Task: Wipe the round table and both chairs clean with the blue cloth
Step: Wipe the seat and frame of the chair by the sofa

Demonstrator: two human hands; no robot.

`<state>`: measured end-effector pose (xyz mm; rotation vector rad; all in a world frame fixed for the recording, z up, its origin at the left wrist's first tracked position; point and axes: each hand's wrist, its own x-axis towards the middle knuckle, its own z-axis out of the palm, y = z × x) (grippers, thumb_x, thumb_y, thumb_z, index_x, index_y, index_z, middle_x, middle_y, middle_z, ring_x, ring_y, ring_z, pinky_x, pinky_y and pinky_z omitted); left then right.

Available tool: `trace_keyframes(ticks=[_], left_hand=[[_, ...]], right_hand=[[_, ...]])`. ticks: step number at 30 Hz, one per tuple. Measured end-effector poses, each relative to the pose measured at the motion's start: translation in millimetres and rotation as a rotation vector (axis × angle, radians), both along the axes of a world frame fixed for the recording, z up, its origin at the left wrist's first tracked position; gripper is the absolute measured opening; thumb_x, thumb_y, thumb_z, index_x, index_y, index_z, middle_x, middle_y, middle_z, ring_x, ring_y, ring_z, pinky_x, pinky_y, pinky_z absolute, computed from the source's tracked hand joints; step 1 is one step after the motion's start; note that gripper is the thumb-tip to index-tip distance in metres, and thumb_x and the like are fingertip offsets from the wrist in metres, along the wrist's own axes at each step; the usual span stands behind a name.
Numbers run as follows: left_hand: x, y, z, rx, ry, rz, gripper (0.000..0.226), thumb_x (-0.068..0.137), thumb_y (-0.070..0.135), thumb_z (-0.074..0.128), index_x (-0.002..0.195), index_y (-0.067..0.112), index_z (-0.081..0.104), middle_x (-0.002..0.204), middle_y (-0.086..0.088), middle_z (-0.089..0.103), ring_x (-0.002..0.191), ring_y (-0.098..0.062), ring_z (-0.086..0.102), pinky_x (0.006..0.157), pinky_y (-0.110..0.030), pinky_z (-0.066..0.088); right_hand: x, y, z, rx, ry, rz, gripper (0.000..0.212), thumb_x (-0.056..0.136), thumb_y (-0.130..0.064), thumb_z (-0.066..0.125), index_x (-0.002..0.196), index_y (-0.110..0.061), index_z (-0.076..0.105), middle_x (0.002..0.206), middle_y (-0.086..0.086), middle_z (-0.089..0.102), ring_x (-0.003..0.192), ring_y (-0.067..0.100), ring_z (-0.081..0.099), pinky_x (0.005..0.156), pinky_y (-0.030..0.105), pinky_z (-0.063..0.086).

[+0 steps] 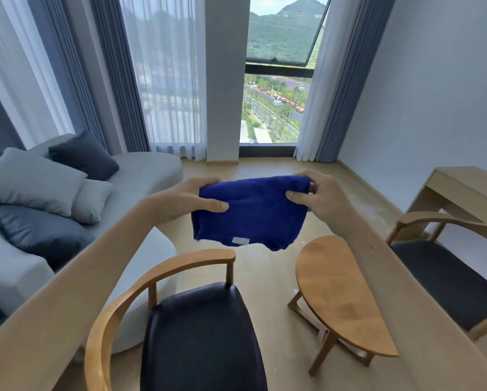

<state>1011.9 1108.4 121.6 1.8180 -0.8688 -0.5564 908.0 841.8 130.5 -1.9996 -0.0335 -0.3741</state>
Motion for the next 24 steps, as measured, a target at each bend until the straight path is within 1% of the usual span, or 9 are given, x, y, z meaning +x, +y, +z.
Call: trace_keyframes(ticks=[2,4,8,12,14,17,19,21,24], left_hand=[[2,-1,-5,-0.032,0.041,-0.017,0.027,0.083,0.039,0.066,0.103,0.022,0.058,0.095,0.007,0.068,0.084,-0.009,0.067,0.065,-0.019,0.053],[3,-4,-8,-0.039,0.009,0.020,0.019,0.089,0.036,0.066,0.099,0.022,0.058,0.089,0.009,0.068,0.078,-0.006,0.066,0.062,-0.017,0.052],[6,-23,-16,-0.026,-0.255,0.154,0.004,0.093,0.029,0.062,0.091,0.027,0.059,0.079,0.016,0.067,0.073,-0.001,0.065,0.057,-0.011,0.049],[4,-54,-34,-0.020,-0.325,0.104,0.004,0.093,0.024,0.062,0.095,0.027,0.060,0.087,0.011,0.068,0.079,-0.006,0.066,0.062,-0.019,0.053],[-3,-78,-46,-0.017,-0.320,0.048,0.007,0.093,0.019,0.061,0.096,0.025,0.060,0.089,0.009,0.068,0.081,-0.009,0.066,0.064,-0.020,0.053],[-23,-125,-65,-0.015,-0.294,-0.036,0.013,0.093,0.015,0.062,0.092,0.028,0.059,0.089,0.009,0.068,0.082,-0.010,0.066,0.065,-0.020,0.053],[-37,-157,-81,-0.002,-0.232,-0.063,0.011,0.091,0.016,0.064,0.091,0.026,0.060,0.089,0.004,0.069,0.083,-0.014,0.066,0.070,-0.028,0.056],[-50,-188,-99,0.003,-0.139,-0.086,0.007,0.089,0.015,0.067,0.089,0.021,0.063,0.086,0.001,0.071,0.081,-0.016,0.067,0.072,-0.034,0.056],[-75,-240,-130,0.026,-0.044,-0.158,0.005,0.087,0.014,0.069,0.087,0.015,0.065,0.083,0.002,0.070,0.076,-0.009,0.065,0.069,-0.030,0.053]], right_hand=[[-3,-4,-2,0.008,-0.005,-0.018,0.019,0.085,-0.003,0.068,0.099,-0.016,0.066,0.084,-0.004,0.067,0.081,0.014,0.062,0.074,0.033,0.056],[-6,-8,-4,0.012,-0.002,-0.030,0.019,0.085,-0.004,0.068,0.099,-0.016,0.066,0.084,-0.006,0.067,0.080,0.011,0.062,0.074,0.032,0.056],[-18,-14,-17,0.021,0.022,-0.087,0.017,0.085,-0.006,0.069,0.098,-0.016,0.066,0.087,-0.003,0.068,0.080,0.009,0.063,0.071,0.029,0.057],[-39,-33,-42,0.051,0.096,-0.196,0.021,0.083,-0.002,0.069,0.094,-0.020,0.065,0.088,0.002,0.069,0.081,0.013,0.065,0.065,0.025,0.058],[-55,-51,-56,0.045,0.149,-0.246,0.023,0.083,-0.003,0.069,0.094,-0.022,0.066,0.090,0.003,0.070,0.085,0.016,0.067,0.069,0.028,0.059],[-87,-89,-76,0.029,0.216,-0.331,0.024,0.083,-0.010,0.069,0.093,-0.031,0.066,0.089,-0.004,0.071,0.089,0.017,0.067,0.076,0.036,0.059],[-110,-115,-89,0.015,0.272,-0.378,0.022,0.082,-0.017,0.069,0.093,-0.036,0.066,0.090,-0.007,0.072,0.090,0.015,0.068,0.079,0.042,0.057],[-133,-140,-104,0.029,0.313,-0.417,0.021,0.082,-0.017,0.070,0.091,-0.035,0.067,0.090,-0.006,0.072,0.089,0.015,0.069,0.079,0.045,0.058],[-169,-184,-129,0.093,0.352,-0.472,0.020,0.082,-0.010,0.071,0.091,-0.028,0.069,0.090,-0.003,0.073,0.088,0.016,0.069,0.077,0.045,0.059]])
